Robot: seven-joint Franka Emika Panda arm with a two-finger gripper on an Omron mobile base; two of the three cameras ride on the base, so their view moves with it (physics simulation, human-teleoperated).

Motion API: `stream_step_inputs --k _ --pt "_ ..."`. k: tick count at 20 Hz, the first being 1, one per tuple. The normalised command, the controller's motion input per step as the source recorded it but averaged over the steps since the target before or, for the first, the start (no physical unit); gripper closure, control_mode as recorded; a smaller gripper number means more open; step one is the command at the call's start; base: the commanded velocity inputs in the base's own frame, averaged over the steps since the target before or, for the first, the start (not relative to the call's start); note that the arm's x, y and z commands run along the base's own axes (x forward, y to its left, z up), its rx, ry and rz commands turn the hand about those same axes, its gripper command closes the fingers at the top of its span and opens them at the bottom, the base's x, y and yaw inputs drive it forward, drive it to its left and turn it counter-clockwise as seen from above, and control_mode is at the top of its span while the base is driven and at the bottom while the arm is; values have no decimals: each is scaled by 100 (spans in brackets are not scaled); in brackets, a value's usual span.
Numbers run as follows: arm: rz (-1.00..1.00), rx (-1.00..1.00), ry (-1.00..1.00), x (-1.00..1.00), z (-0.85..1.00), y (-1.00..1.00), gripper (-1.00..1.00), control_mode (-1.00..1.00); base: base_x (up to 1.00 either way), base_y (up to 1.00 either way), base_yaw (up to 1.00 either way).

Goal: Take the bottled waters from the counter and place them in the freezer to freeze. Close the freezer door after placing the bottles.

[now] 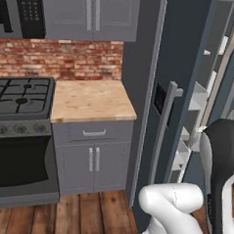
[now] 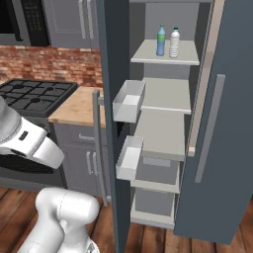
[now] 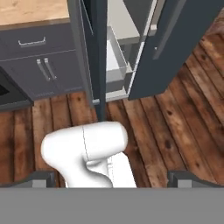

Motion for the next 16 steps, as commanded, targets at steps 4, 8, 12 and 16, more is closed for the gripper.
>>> stream_step_inputs --k 4,8,12,16 --pt "-27 -1 0 59 0 1 -100 -100 0 0 0" --pt "-33 0 0 75 0 0 -100 -100 0 0 0" --pt "-33 0 0 72 0 1 -100 -100 0 0 0" --pt "-32 0 -2 44 0 6 -100 -100 0 0 0"
